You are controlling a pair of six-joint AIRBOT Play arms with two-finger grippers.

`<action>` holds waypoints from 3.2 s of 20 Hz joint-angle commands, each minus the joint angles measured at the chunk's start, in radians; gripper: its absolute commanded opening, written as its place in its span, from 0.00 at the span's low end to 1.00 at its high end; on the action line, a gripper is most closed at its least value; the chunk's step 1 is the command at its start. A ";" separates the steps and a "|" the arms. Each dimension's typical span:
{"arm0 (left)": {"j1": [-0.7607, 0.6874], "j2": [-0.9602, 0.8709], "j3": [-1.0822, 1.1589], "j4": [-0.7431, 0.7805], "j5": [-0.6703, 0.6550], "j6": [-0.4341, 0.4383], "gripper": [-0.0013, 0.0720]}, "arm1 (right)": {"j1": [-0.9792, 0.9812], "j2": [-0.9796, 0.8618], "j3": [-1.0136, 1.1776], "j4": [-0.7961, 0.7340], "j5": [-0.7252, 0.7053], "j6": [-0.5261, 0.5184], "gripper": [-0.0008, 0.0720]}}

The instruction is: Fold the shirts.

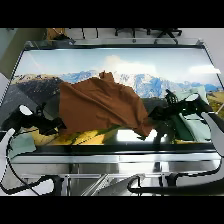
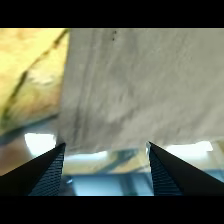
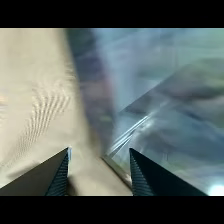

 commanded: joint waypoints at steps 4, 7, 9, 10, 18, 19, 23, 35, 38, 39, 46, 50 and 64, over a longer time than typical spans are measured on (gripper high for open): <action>0.001 -0.078 -0.053 -0.064 0.117 0.024 0.80 | 0.066 -0.044 0.001 0.136 0.004 -0.052 0.40; -0.030 -0.134 -0.048 -0.063 0.148 0.025 0.19 | 0.066 -0.050 0.001 0.209 0.022 -0.100 0.03; -0.046 -0.157 -0.015 -0.060 0.133 0.040 0.07 | 0.066 -0.049 0.001 0.253 0.034 -0.104 0.04; -0.047 -0.157 0.005 -0.060 0.120 0.045 0.04 | 0.066 -0.048 0.002 0.252 0.040 -0.106 0.04; -0.038 0.196 0.397 -0.064 -0.036 0.093 0.03 | -0.024 0.131 0.245 0.474 0.151 -0.156 0.03; -0.029 0.268 0.499 -0.065 -0.031 0.090 0.03 | -0.051 0.175 0.338 0.533 0.151 -0.156 0.03; 0.026 0.459 0.948 -0.061 0.016 0.082 0.03 | -0.142 0.305 0.744 0.654 0.121 -0.155 0.03; 0.207 0.529 1.052 -0.066 0.024 0.180 0.03 | -0.265 0.446 0.977 0.423 -0.076 -0.168 0.03; 0.093 0.382 0.924 -0.061 0.012 0.217 0.03 | -0.254 0.306 0.862 0.523 0.053 -0.154 0.03; 0.056 0.327 0.887 -0.059 0.014 0.229 0.03 | -0.219 0.252 0.816 0.527 0.071 -0.154 0.03; -0.089 -0.198 0.769 -0.050 0.124 0.285 0.03 | 0.005 -0.230 0.677 0.336 -0.061 -0.170 0.03; -0.116 -0.481 0.920 0.011 0.114 0.222 0.03 | 0.009 -0.455 0.718 0.336 -0.181 -0.170 0.03; -0.158 -0.613 1.205 0.176 -0.369 0.029 0.96 | -0.126 -0.477 0.931 0.322 0.092 -0.123 0.40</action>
